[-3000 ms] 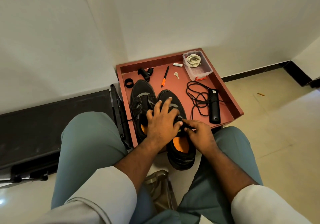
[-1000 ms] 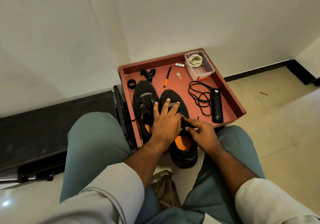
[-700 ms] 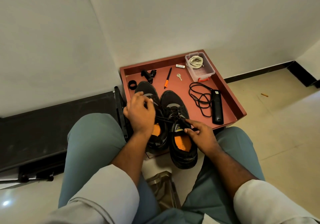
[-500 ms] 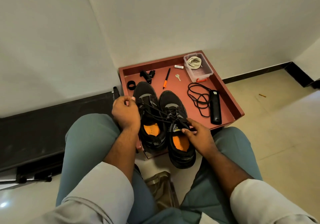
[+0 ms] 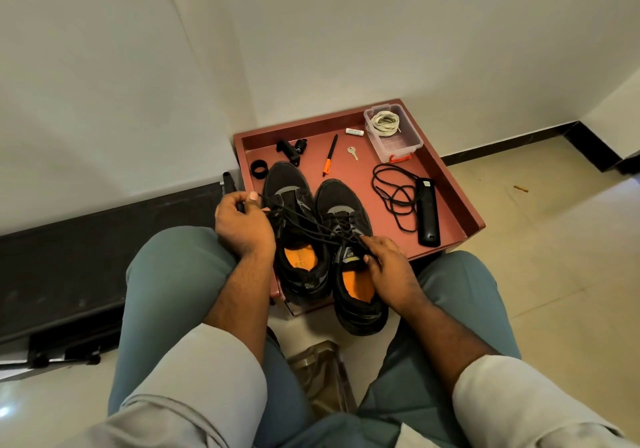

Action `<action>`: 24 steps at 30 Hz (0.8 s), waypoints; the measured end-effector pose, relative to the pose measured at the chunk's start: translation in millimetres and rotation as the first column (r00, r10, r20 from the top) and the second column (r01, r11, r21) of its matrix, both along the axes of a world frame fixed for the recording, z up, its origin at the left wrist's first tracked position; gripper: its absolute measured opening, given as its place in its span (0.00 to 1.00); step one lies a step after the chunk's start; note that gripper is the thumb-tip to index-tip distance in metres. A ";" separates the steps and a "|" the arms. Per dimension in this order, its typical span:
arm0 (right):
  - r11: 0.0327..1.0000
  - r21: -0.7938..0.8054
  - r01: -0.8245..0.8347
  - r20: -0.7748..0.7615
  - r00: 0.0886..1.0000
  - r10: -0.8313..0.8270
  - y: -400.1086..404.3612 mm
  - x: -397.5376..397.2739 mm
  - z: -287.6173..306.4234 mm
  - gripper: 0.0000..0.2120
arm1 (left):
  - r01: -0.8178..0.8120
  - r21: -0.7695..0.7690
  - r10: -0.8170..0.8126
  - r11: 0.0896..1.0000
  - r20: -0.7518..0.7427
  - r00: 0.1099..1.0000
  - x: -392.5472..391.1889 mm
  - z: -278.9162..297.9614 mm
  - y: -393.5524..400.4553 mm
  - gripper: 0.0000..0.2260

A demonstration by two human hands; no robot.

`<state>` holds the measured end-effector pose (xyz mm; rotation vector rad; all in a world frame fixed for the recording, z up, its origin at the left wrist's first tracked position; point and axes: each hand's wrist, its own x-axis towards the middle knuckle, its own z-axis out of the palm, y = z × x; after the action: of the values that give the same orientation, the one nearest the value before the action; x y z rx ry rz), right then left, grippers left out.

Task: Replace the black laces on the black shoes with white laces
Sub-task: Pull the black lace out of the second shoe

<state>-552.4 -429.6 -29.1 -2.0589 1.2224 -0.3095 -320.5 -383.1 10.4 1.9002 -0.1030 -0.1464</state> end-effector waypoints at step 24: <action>0.968 -0.237 -0.086 -0.037 0.996 0.080 -12.2 21.4 6.4 0.17 | 0.783 0.496 -0.860 0.376 -0.127 0.493 -70.5 12.4 7.1 0.09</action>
<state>-531.0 -441.8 -22.7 -2.3204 1.1578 -0.4066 -391.0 -376.0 22.7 2.1958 -1.2850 -0.7910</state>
